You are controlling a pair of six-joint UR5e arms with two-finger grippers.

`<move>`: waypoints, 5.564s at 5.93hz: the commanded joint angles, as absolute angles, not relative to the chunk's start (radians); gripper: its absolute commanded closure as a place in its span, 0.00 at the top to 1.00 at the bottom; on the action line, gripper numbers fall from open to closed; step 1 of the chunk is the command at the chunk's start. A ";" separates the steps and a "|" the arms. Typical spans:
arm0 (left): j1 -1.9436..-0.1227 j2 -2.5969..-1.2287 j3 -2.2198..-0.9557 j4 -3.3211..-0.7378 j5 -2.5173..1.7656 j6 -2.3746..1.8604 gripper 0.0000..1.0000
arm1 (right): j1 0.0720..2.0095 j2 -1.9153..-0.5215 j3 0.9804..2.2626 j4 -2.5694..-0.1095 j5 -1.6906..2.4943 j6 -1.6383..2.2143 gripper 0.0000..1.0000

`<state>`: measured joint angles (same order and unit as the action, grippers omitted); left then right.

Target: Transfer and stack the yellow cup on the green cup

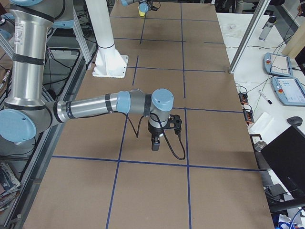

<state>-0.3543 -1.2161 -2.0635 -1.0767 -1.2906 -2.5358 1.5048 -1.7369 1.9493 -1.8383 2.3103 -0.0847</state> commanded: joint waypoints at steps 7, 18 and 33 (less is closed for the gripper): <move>-0.210 -1.321 -1.910 -0.984 -1.453 -2.988 1.00 | 1.505 -1.736 1.956 -1.810 2.310 -0.084 1.00; -0.098 -1.174 -1.756 -1.250 -1.471 -3.034 1.00 | 1.505 -1.736 1.956 -1.796 2.309 -0.083 1.00; -0.304 -1.040 -1.756 -1.373 -1.228 -2.736 0.75 | 1.505 -1.744 1.970 -1.798 2.312 -0.078 1.00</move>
